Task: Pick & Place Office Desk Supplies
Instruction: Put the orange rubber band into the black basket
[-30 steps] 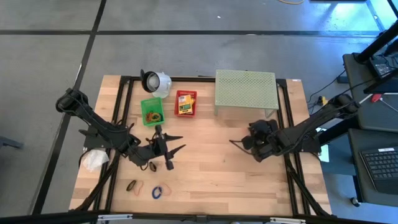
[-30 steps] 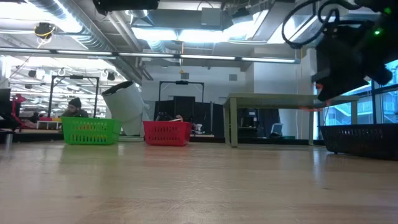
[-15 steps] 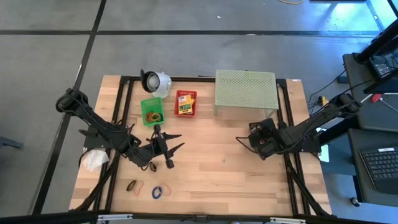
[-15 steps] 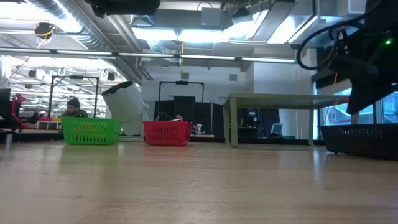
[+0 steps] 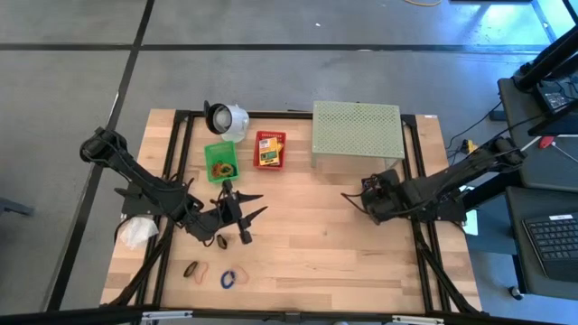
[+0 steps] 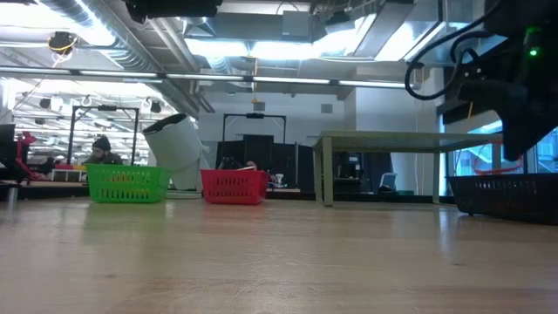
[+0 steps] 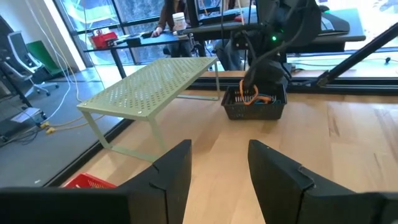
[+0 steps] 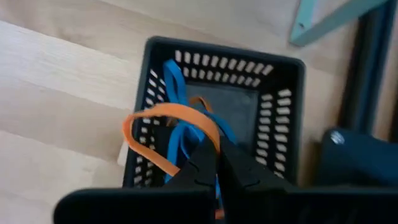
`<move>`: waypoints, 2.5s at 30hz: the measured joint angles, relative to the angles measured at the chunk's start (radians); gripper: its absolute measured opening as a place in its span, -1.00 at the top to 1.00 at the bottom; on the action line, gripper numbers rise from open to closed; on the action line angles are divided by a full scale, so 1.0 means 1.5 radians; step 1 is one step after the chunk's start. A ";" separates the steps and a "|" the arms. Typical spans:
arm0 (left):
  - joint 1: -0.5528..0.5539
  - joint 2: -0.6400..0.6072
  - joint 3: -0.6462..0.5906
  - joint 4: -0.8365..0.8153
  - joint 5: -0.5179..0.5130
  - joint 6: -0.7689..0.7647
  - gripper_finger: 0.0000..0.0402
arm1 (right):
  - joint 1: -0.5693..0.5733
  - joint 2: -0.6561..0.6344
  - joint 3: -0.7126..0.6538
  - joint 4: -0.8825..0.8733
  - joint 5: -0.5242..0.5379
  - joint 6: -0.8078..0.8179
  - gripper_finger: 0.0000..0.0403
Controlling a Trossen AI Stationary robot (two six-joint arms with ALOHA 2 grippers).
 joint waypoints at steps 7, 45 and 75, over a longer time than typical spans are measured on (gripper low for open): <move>0.000 0.000 0.000 0.000 0.001 0.000 0.24 | -0.028 0.000 0.044 -0.090 -0.087 0.018 1.00; -0.012 -0.001 0.000 0.000 0.011 0.007 0.24 | -0.056 0.048 0.044 -0.065 -0.176 -0.059 0.03; -0.017 -0.011 0.001 0.000 0.026 0.007 0.24 | -0.187 0.116 0.044 -0.053 -0.157 -0.120 0.09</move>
